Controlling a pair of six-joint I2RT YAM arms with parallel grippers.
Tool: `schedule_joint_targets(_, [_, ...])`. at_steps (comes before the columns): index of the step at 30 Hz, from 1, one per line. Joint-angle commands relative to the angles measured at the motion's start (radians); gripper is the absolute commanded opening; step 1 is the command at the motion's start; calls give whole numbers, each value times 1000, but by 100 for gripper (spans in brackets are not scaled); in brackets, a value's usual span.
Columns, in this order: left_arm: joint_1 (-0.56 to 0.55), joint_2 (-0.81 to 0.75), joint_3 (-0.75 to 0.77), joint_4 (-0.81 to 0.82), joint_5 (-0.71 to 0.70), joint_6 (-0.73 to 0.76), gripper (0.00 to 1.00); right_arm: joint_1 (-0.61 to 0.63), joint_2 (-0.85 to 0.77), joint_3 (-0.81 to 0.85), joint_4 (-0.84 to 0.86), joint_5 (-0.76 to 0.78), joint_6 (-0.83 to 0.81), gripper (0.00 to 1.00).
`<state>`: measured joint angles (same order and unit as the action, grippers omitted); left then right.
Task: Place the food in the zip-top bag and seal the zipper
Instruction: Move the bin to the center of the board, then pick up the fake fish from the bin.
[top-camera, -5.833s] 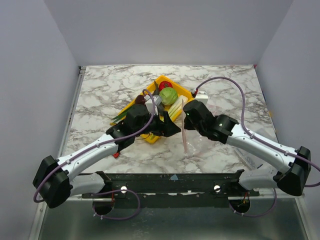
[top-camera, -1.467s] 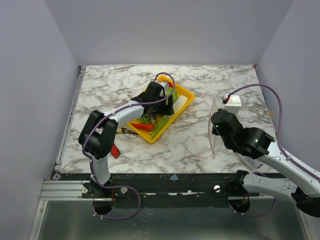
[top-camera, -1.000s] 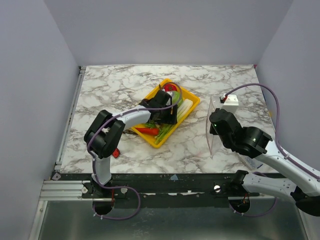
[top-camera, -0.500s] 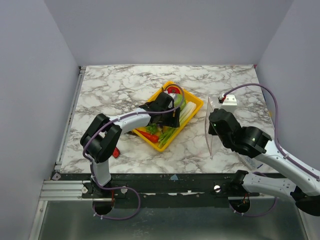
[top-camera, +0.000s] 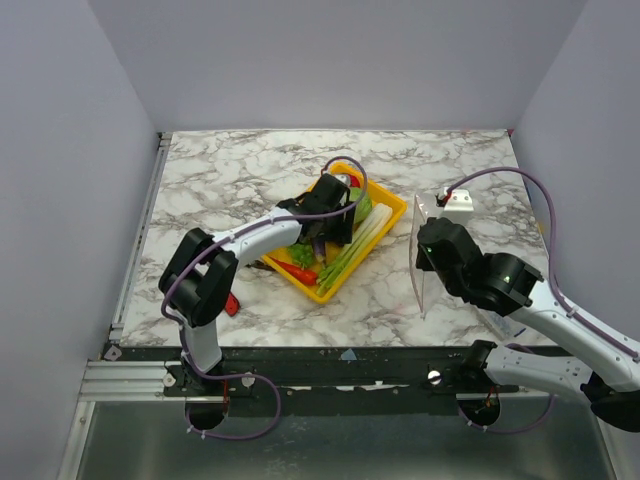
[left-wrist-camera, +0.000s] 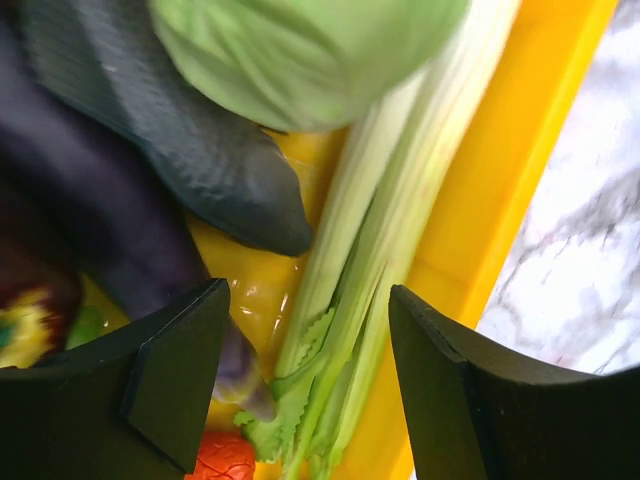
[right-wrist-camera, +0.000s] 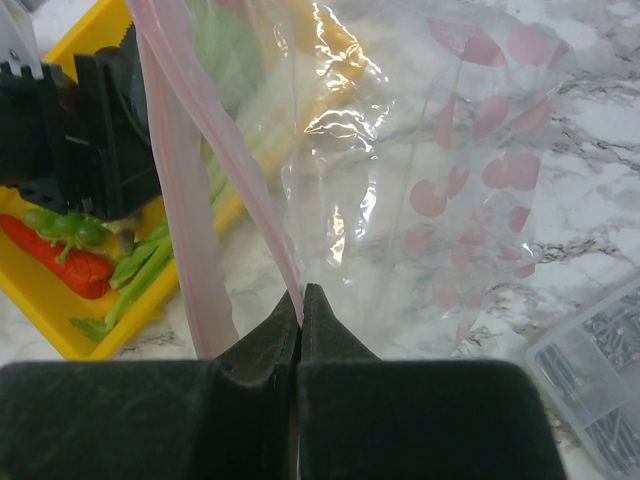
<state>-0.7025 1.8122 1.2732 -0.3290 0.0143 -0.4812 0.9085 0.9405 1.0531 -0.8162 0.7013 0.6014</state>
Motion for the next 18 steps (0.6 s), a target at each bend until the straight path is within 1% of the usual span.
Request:
schedule_joint_targets(1, [18, 42, 121, -127, -174, -172, 66, -2, 5, -5, 20, -26, 9, 1])
schedule_joint_targets(7, [18, 113, 164, -114, -192, -290, 66, -2, 4, -16, 37, -35, 10, 1])
schedule_joint_targets(9, [18, 144, 189, -131, -209, -313, 64, -2, 5, -16, 35, -34, 7, 1])
schedule_joint_targets(18, [22, 216, 207, -123, -225, -362, 60, -2, 3, -27, 44, -26, 2, 1])
